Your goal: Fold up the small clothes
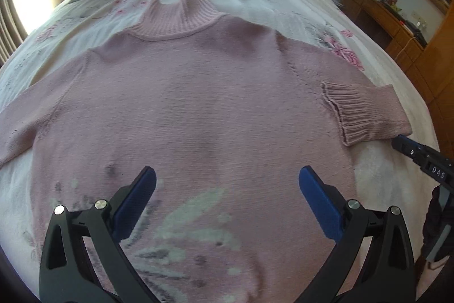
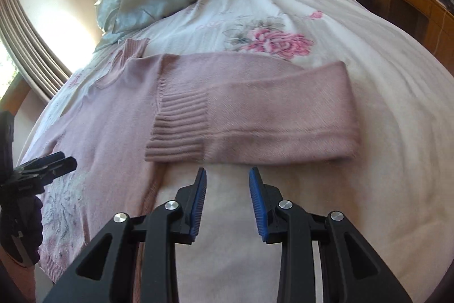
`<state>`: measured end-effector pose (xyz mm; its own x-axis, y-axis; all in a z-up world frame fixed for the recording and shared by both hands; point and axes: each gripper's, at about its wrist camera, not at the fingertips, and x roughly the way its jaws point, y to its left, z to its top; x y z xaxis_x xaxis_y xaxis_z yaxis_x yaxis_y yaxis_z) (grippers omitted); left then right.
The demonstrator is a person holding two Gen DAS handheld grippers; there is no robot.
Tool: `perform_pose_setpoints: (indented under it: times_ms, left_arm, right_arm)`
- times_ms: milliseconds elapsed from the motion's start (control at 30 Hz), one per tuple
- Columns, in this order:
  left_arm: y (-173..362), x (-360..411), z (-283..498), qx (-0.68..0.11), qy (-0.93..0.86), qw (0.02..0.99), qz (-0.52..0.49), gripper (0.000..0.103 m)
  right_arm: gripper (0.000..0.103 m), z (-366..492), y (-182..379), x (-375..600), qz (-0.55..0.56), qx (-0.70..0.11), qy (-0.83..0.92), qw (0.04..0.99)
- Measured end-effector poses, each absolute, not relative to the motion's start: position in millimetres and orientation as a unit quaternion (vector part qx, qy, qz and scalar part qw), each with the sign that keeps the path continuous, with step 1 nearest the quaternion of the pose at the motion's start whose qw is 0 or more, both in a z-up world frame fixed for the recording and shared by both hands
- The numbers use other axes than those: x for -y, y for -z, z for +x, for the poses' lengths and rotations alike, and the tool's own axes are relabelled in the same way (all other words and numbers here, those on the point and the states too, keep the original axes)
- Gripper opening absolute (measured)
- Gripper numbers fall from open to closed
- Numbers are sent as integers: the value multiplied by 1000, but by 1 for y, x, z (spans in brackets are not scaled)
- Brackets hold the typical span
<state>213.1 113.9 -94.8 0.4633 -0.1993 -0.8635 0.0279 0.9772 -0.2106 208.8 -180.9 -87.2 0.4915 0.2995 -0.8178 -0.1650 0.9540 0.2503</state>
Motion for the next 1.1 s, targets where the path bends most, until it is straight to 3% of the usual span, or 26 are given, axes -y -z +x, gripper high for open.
perform_pose_setpoints:
  times_ms: [267,333,400,467,567,667,1100]
  left_arm:
    - [127,-38,283,-564,123,807,-125,98]
    - [130,-26,293,-567,123,804,-128,91]
    - [128,-18,297,-567,113,808,-111,66]
    - [125,-11,297,-564,114,811,-105,55]
    - [121,-4,298,-561,132,810,-110,22]
    - [115,0,298,-554,143,811,-124,5]
    - [34,-106,261,-428,128,872,-200,4]
  right_arm:
    - [32,164,106,214,104,-477,-132,863]
    - [33,160,114,215,108,-479,-130,861]
    - [34,159,124,217,113,-485,-125,858]
    - [34,159,133,219,123,-486,-127,856]
    - [34,158,137,221,139,-480,-127,857]
    - [34,158,138,224,149,-479,-125,856]
    - [34,159,144,217,135,-478,-110,861]
